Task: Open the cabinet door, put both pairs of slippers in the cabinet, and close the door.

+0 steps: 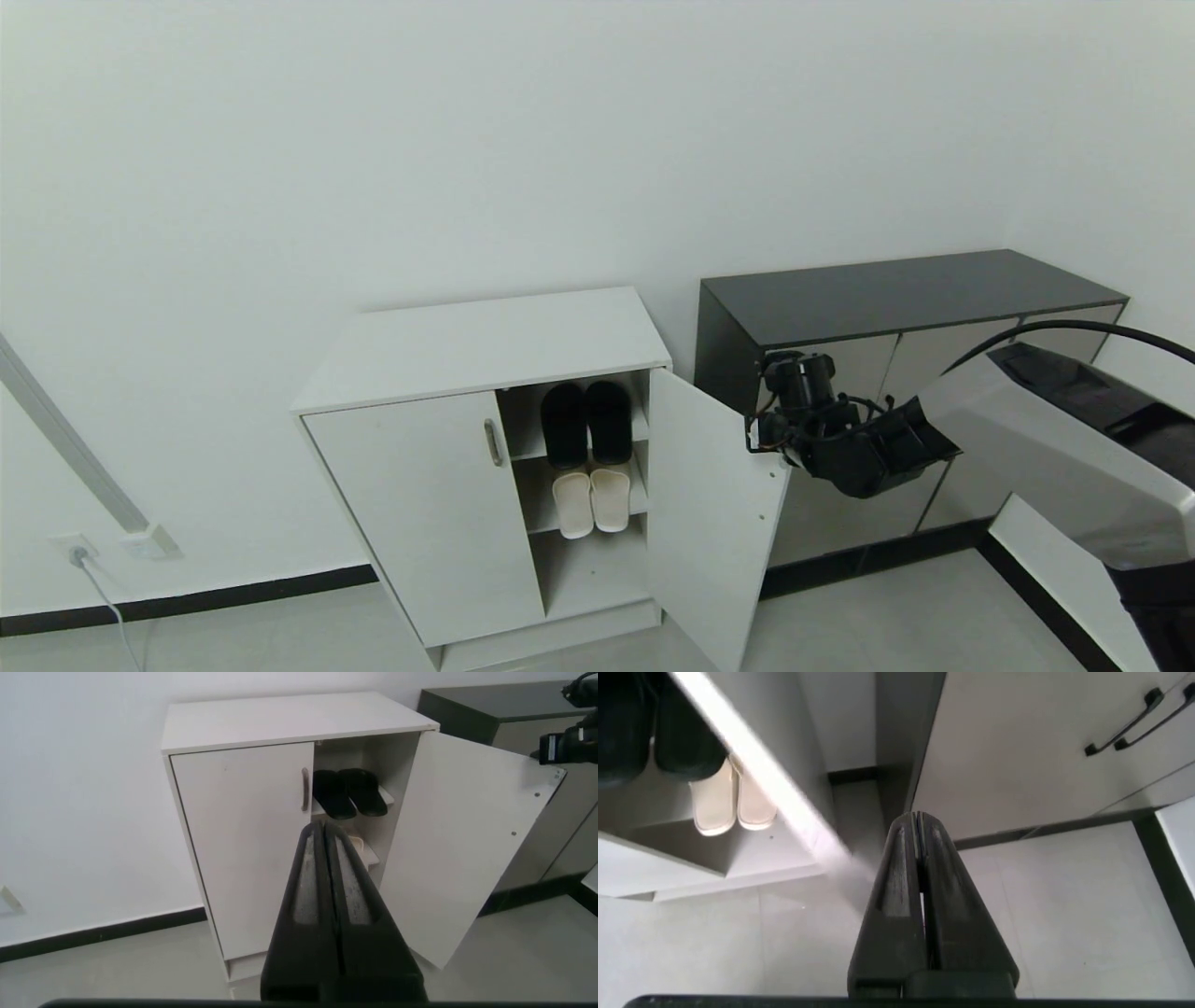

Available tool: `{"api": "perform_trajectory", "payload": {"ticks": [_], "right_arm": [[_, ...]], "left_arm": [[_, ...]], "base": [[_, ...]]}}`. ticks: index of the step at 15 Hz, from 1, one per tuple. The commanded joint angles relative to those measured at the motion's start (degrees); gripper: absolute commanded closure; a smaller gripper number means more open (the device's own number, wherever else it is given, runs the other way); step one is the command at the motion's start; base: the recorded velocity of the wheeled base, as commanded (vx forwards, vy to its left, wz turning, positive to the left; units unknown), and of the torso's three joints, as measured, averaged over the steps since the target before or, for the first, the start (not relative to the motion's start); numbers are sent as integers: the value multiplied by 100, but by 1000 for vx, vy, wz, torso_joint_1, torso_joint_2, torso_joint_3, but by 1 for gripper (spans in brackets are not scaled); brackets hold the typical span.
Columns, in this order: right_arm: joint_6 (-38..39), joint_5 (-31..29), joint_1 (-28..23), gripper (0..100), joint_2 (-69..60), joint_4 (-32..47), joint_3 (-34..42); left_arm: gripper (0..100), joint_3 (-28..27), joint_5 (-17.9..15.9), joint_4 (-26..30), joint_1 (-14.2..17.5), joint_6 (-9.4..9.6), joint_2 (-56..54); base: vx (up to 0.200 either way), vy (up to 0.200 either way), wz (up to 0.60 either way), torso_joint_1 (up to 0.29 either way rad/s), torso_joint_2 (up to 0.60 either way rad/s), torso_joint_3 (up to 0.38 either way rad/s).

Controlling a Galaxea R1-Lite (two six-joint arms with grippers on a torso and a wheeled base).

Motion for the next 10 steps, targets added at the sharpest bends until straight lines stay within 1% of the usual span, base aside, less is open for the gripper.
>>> {"api": "perform_trajectory", "payload": {"ticks": [1,3,10], "right_arm": [[-2,1,81,100,-105,0,92],[-2,1,151,100,-132,-9,145],[68,10,1013,100,-606,-53,751]], "left_arm": [[100,1,0,0,6,-4,7],[100,1,0,0,6,-4,7],[100,1,0,0,-2,-13,7]], "base": [[0,0,0,0,0,0],[0,0,0,0,0,0],[0,0,0,0,0,0]]}}
